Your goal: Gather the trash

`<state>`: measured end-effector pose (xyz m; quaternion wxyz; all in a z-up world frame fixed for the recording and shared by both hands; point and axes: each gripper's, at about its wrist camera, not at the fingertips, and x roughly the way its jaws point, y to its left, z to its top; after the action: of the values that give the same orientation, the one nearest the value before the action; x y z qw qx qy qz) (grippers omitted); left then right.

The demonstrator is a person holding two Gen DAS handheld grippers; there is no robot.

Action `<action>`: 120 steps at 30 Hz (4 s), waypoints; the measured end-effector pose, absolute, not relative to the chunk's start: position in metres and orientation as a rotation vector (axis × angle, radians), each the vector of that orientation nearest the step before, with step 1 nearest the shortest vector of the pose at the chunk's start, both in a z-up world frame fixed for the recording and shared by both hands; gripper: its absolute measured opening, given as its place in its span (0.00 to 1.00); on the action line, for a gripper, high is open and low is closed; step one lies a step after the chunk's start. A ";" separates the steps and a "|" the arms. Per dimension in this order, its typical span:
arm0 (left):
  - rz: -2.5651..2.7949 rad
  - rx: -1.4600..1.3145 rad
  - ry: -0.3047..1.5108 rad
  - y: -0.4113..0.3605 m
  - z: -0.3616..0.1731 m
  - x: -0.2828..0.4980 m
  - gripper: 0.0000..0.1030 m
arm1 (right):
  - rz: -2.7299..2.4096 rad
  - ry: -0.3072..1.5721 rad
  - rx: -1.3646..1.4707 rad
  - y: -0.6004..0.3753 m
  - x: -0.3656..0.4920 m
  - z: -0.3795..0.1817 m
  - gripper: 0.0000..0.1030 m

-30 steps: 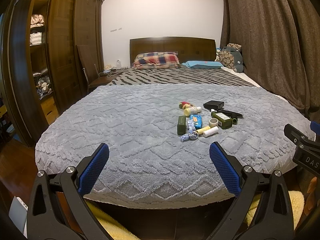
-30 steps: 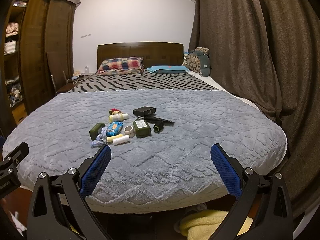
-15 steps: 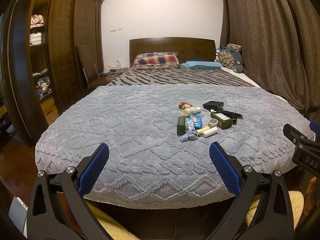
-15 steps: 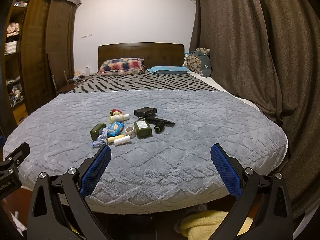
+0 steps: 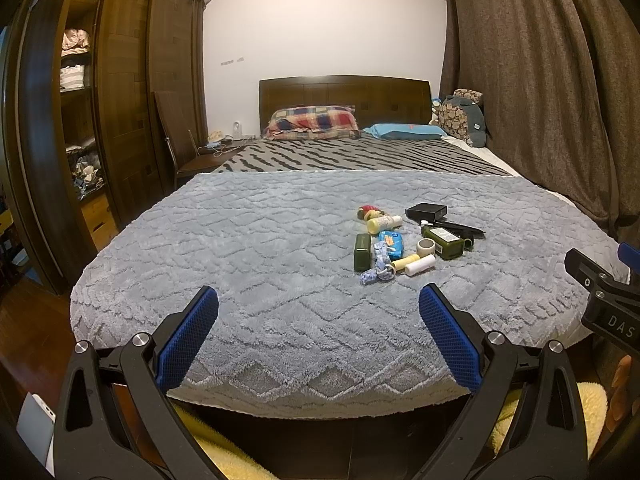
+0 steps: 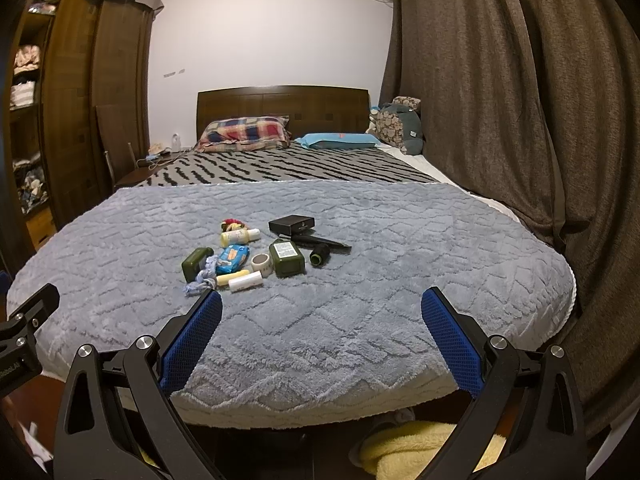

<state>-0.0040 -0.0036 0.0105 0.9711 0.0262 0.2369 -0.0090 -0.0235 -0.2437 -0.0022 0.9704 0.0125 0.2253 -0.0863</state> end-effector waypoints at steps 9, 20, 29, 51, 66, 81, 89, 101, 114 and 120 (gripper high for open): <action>-0.018 0.053 0.478 -0.004 0.011 -0.004 0.92 | -0.171 0.453 0.025 -0.244 -0.024 -0.002 0.97; -0.020 0.053 0.480 -0.005 0.011 -0.004 0.92 | -0.175 0.453 0.031 -0.246 -0.024 -0.004 0.97; -0.031 0.054 0.507 -0.006 0.000 0.004 0.92 | -0.169 0.477 0.038 -0.248 -0.019 -0.014 0.97; -0.113 0.093 0.653 -0.008 -0.069 0.091 0.92 | -0.093 0.608 0.116 -0.270 0.076 -0.084 0.97; -0.101 0.084 0.750 0.014 -0.107 0.165 0.81 | 0.153 0.749 0.041 -0.207 0.179 -0.135 0.66; -0.251 0.083 0.775 -0.016 -0.122 0.191 0.80 | 0.107 0.738 0.023 -0.218 0.196 -0.138 0.54; -0.351 0.079 0.779 -0.052 -0.135 0.217 0.60 | 0.042 0.727 0.077 -0.246 0.178 -0.137 0.54; -0.378 0.070 0.790 -0.059 -0.130 0.211 0.23 | 0.051 0.728 0.092 -0.252 0.153 -0.136 0.54; -0.368 0.066 0.726 -0.042 -0.097 0.101 0.20 | 0.092 0.690 0.097 -0.238 0.068 -0.114 0.54; -0.392 0.049 0.777 -0.039 -0.108 0.054 0.20 | 0.086 0.723 0.089 -0.247 0.030 -0.118 0.54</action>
<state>0.0539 -0.0386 -0.1078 0.9066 0.0239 0.3762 -0.1898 0.0300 -0.2475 -0.1183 0.9334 0.0435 0.3536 0.0418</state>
